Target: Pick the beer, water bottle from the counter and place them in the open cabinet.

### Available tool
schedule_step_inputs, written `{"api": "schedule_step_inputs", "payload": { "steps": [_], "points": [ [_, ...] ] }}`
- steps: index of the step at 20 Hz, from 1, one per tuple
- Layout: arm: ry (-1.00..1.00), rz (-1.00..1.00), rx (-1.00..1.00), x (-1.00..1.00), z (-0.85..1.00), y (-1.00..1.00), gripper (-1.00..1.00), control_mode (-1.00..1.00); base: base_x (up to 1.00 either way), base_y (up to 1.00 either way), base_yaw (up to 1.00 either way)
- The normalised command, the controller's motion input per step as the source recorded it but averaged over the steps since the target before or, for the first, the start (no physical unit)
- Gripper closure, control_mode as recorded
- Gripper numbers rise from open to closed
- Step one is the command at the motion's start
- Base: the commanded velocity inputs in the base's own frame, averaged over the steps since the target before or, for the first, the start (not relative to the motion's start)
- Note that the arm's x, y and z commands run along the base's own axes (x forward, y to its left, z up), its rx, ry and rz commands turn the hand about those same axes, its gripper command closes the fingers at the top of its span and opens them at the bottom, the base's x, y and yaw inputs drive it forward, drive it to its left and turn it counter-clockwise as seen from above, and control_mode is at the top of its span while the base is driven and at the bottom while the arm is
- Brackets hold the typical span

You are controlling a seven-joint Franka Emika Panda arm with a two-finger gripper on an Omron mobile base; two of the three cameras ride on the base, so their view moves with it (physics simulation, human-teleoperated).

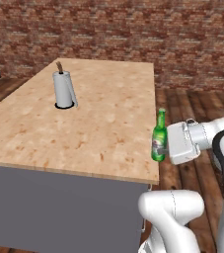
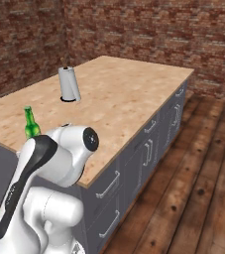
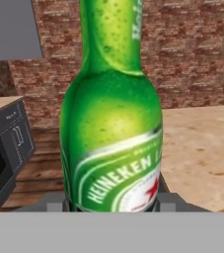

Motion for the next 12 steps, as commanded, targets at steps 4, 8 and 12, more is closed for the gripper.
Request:
{"api": "schedule_step_inputs", "payload": {
  "steps": [4,8,12],
  "points": [
    [0.0,0.0,0.0,-0.1,0.0,0.19,1.0,-1.0,0.0,0.0,0.0],
    [-0.01,-0.01,0.0,-0.12,0.0,0.26,1.0,1.0,-0.13,0.39,0.0],
    [0.0,0.0,0.0,0.0,0.0,0.0,1.0,1.0,-0.05,0.99,0.24]
  ]
}}
